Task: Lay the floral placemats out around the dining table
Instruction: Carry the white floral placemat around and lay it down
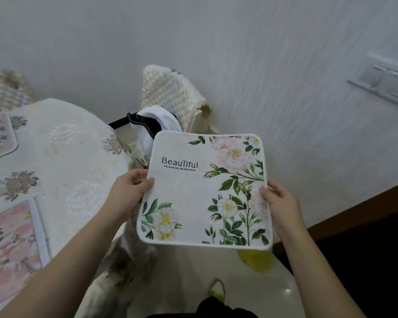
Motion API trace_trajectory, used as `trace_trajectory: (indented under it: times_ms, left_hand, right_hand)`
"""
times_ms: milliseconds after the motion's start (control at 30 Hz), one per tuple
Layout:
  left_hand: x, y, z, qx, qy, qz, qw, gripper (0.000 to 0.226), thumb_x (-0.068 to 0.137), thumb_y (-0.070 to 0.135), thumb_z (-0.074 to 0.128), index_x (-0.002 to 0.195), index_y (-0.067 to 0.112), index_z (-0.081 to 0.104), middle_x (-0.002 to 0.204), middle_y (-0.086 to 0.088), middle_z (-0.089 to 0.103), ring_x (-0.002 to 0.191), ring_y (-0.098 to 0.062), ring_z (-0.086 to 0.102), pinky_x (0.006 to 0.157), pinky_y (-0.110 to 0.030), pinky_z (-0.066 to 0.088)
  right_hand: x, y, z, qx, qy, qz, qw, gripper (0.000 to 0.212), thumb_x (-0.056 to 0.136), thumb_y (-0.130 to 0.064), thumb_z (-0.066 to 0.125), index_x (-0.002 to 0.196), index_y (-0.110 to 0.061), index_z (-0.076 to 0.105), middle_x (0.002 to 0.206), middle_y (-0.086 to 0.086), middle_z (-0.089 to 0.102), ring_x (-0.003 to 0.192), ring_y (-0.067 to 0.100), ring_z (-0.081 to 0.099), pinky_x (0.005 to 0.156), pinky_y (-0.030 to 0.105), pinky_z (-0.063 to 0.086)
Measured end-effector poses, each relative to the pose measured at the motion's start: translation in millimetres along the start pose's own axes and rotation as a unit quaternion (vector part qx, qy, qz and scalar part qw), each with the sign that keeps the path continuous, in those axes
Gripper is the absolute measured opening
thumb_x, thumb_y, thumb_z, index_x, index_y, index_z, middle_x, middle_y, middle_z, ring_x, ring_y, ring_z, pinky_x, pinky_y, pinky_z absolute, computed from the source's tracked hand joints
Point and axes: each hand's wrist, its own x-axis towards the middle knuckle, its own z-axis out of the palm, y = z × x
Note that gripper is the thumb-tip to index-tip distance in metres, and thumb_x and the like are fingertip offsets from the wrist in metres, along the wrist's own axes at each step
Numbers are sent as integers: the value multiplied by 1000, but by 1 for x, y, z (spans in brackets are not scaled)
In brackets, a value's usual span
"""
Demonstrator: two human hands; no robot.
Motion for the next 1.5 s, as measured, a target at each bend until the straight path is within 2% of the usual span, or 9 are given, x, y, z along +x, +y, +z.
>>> trace_trajectory:
  times_ms: [100, 233, 333, 400, 533, 700, 933, 1267, 1500]
  left_hand:
    - [11, 11, 16, -3, 38, -9, 999, 9, 89, 13, 70, 94, 20, 70, 88, -9, 76, 73, -28, 71, 68, -40, 55]
    - [21, 22, 29, -11, 74, -12, 997, 10, 90, 12, 68, 95, 20, 70, 90, -9, 75, 74, -26, 71, 65, -36, 54]
    - [29, 29, 28, -18, 101, -17, 995, 9, 91, 12, 67, 98, 17, 69, 89, -8, 76, 76, -27, 72, 68, -41, 57]
    - [34, 34, 26, -30, 120, -18, 992, 8, 92, 11, 66, 97, 15, 69, 84, -6, 75, 70, -22, 71, 64, -37, 56]
    - [49, 41, 17, -42, 157, -15, 987, 7, 93, 9, 64, 95, 14, 68, 82, -6, 73, 67, -17, 69, 60, -33, 53]
    - [76, 39, -1, -60, 191, -21, 979, 7, 93, 10, 64, 95, 15, 68, 84, -8, 73, 68, -18, 68, 62, -33, 54]
    - [127, 40, -37, -85, 224, -29, 970, 8, 93, 8, 64, 96, 14, 68, 90, -15, 71, 75, -27, 65, 74, -45, 53]
    - [188, 54, -92, -115, 267, -34, 956, 8, 93, 8, 63, 97, 15, 66, 89, -12, 68, 75, -25, 64, 67, -35, 54]
    - [206, 51, -113, -134, 330, -59, 932, 9, 93, 9, 63, 100, 13, 66, 87, -10, 70, 70, -22, 67, 58, -31, 52]
  right_hand:
    - [36, -23, 1, -16, -31, 2, 999, 26, 93, -8, 62, 116, -20, 65, 100, 6, 75, 84, 26, 74, 75, 47, 60]
    - [78, -47, 11, -26, -73, 2, 997, 25, 93, -8, 62, 116, -18, 65, 99, 7, 75, 83, 26, 75, 65, 39, 61]
    - [103, -58, 24, -36, -104, 0, 994, 30, 93, -8, 62, 122, -15, 63, 101, 7, 75, 85, 27, 74, 71, 43, 61]
    - [115, -64, 37, -50, -126, -5, 991, 31, 93, -8, 61, 124, -15, 62, 102, 7, 75, 86, 27, 74, 73, 44, 61]
    - [139, -77, 67, -63, -158, -15, 985, 28, 93, -6, 61, 120, -13, 63, 101, 8, 74, 85, 27, 74, 69, 38, 62]
    - [172, -88, 114, -95, -197, -16, 976, 25, 93, -9, 61, 117, -14, 65, 99, 9, 75, 84, 28, 74, 74, 45, 60]
    - [213, -101, 192, -138, -235, -26, 962, 25, 93, -10, 61, 117, -16, 65, 98, 6, 76, 86, 29, 74, 81, 54, 58]
    - [256, -122, 299, -153, -276, -31, 948, 34, 92, -7, 61, 125, -14, 63, 102, 11, 75, 90, 31, 73, 83, 56, 57]
    - [290, -126, 369, -184, -337, -29, 923, 24, 92, -7, 62, 112, -20, 67, 100, 7, 76, 89, 28, 74, 82, 52, 58]
